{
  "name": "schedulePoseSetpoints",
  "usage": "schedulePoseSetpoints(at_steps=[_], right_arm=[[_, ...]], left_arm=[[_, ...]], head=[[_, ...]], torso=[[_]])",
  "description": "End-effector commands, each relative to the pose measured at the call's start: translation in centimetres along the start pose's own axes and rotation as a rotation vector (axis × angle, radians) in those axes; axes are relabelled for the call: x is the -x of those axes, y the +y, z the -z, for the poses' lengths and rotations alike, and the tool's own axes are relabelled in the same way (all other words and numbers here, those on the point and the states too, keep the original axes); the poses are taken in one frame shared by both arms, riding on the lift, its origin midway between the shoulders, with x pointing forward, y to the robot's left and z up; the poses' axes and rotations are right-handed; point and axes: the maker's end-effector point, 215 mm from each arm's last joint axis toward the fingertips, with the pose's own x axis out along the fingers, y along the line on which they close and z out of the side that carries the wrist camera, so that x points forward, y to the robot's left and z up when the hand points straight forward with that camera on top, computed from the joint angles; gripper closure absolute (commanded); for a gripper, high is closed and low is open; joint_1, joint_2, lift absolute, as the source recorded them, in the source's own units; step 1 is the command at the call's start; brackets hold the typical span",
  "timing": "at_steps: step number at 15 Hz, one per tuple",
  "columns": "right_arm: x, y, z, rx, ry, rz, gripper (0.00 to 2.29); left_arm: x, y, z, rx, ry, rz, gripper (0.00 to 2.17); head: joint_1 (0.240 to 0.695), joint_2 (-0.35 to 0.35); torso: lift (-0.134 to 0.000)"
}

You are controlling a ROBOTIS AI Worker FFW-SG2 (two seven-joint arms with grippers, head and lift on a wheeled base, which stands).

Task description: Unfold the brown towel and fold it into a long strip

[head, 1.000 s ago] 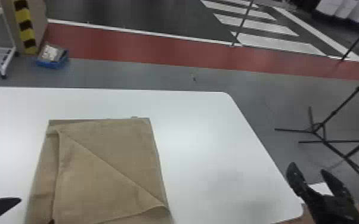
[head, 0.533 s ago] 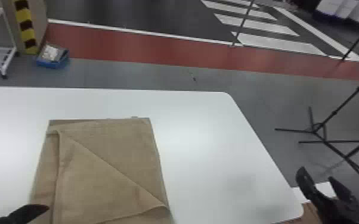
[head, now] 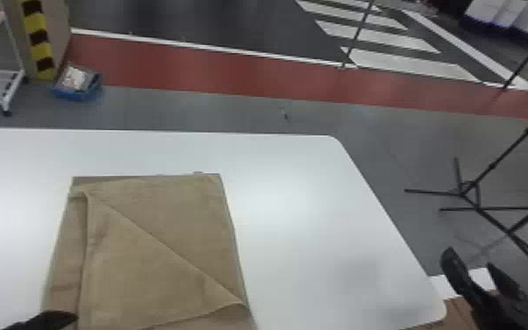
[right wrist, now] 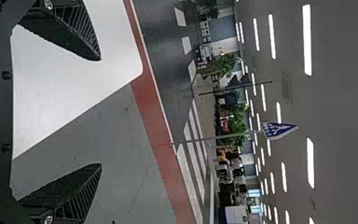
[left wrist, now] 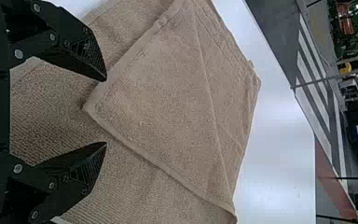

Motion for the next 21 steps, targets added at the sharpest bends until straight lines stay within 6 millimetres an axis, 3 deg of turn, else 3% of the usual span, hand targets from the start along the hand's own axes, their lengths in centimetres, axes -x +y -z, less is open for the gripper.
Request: schedulePoseSetpoints(at_steps=[1,8,11,16,18,21], right_arm=[[-0.2,0.1,0.2,-0.008,0.004,0.0,0.06],[-0.5,0.0,0.7,-0.028,0.01,-0.008,0.06],[-0.6,0.1,0.7,-0.03,0.009,-0.012,0.07],[-0.8,0.9,0.8,-0.034,0.009,-0.028,0.07],[-1.3,3.0,0.5,-0.024,0.015,-0.07,0.07],[-3.2,9.9,0.3,-0.007,0.067,-0.205,0.08]], left_arm=[[-0.4,-0.3,0.1,-0.004,0.005,0.006,0.58],[-0.7,-0.3,0.0,-0.008,0.005,-0.013,0.63],[-0.7,-0.2,-0.3,-0.002,-0.004,-0.015,0.96],[0.0,0.5,-1.6,0.005,-0.035,-0.032,0.97],[0.6,0.7,-3.1,0.004,-0.07,-0.035,1.27],[1.7,1.5,-5.1,-0.008,-0.108,-0.051,1.32]], head=[[0.695,-0.35],[0.695,-0.35],[0.695,-0.35],[0.695,-0.35],[0.695,-0.35],[0.695,-0.35]], torso=[[-0.123],[-0.123],[-0.123],[-0.123],[-0.123],[-0.123]])
